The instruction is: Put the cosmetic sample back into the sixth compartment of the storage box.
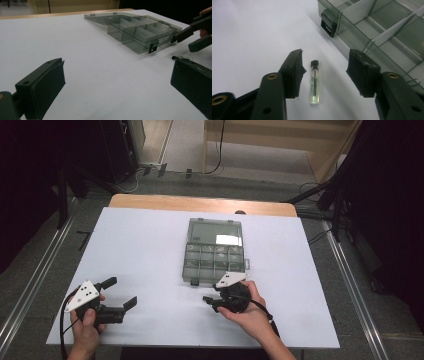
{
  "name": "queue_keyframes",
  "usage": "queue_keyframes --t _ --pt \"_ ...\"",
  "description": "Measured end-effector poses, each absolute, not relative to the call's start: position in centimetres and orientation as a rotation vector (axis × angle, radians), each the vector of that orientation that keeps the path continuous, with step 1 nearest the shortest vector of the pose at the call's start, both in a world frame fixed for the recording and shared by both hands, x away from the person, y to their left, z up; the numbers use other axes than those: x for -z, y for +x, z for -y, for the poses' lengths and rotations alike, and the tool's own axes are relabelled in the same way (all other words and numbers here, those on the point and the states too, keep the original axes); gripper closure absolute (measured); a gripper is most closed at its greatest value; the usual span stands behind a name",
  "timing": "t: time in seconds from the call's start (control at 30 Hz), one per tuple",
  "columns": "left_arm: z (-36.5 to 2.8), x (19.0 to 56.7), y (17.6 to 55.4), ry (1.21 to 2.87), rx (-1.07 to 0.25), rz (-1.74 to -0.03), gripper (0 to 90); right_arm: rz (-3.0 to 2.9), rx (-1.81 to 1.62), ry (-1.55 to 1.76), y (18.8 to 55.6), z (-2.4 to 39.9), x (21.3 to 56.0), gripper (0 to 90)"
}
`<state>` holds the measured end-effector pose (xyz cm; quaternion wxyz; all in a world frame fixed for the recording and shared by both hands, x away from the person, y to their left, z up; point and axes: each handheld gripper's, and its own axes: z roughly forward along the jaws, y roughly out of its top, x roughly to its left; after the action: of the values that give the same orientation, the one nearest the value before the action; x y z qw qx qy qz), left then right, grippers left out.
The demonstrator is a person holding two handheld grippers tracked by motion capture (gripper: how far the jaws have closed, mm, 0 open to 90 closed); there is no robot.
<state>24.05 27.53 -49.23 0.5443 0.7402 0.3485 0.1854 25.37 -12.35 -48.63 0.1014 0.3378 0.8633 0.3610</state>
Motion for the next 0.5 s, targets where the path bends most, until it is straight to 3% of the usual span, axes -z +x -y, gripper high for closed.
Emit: queue_keyframes --t 0.27,0.5 --pt "-27.53 49.21 24.04 1.755 -0.44 -0.825 0.0 -2.6 -1.019 1.052 25.21 12.02 48.79 55.5" --pt "-27.53 49.22 24.05 1.756 -0.44 -0.826 0.0 -2.64 -0.985 1.073 25.24 11.89 48.98 66.1"
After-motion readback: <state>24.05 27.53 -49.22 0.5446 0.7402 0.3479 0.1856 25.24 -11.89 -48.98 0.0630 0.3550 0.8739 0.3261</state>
